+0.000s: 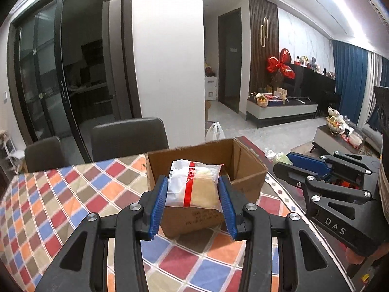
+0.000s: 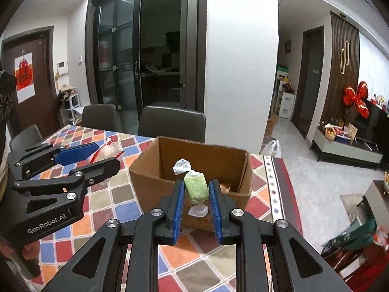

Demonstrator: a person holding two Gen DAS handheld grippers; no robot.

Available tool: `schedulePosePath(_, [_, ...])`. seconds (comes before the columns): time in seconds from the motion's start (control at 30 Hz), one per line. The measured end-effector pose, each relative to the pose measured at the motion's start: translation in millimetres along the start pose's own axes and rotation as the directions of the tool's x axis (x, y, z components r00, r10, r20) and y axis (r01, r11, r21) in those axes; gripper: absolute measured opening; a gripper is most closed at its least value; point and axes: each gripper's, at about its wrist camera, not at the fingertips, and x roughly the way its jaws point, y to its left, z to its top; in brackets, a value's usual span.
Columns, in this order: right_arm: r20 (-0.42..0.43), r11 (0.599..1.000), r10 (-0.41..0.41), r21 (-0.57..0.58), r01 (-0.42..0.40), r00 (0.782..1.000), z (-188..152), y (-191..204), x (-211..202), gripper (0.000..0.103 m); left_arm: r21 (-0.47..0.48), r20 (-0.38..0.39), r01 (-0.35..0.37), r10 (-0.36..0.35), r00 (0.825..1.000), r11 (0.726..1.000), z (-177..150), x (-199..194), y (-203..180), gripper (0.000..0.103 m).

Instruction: Organize snacks

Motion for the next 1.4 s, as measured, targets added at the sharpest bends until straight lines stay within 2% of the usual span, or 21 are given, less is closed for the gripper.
schedulePosePath(0.2, [-0.037,1.000,0.001,0.020,0.000,0.999,18,-14,19,0.022,0.010,-0.014,0.005,-0.005,1.000,1.000,24,18,3,0.042])
schedulePosePath(0.47, [-0.112,1.000,0.000,0.026,0.003,0.994,31,-27,49,0.022,0.006,-0.103,0.015,-0.015,0.995,1.000,41,56,6,0.042])
schedulePosePath(0.7, [-0.185,0.999,0.005,0.051,0.005,0.983,39,-35,81,0.022,-0.021,-0.186,0.022,-0.026,0.982,1.000,52,91,9,0.043])
schedulePosePath(0.9, [-0.233,0.998,-0.012,0.057,0.026,0.972,43,-42,101,0.022,-0.030,-0.232,-0.019,0.012,0.973,0.999,54,112,13,0.055])
schedulePosePath(0.93, [-0.236,0.997,-0.024,0.064,0.040,0.972,43,-44,103,0.024,-0.031,-0.225,-0.027,0.019,0.974,0.999,53,111,13,0.056])
schedulePosePath(1.03, [-0.236,0.995,-0.053,0.069,0.071,0.970,42,-48,102,0.048,-0.010,-0.201,-0.064,0.061,0.978,0.998,50,102,11,0.067])
schedulePosePath(1.1, [-0.225,0.994,-0.075,0.057,0.090,0.971,40,-48,99,0.049,-0.005,-0.176,-0.079,0.076,0.981,0.997,48,93,9,0.068])
schedulePosePath(1.23, [-0.219,0.994,-0.073,0.058,0.088,0.973,33,-46,85,0.050,0.007,-0.132,-0.094,0.094,0.987,0.996,40,69,5,0.080])
schedulePosePath(1.33, [-0.183,0.994,-0.081,0.054,0.093,0.980,27,-42,67,0.065,0.027,-0.059,-0.125,0.126,0.990,0.992,29,41,-2,0.088])
schedulePosePath(1.4, [-0.147,0.993,-0.098,0.048,0.106,0.984,21,-39,50,0.067,0.028,-0.022,-0.142,0.142,0.990,0.990,22,25,-3,0.092])
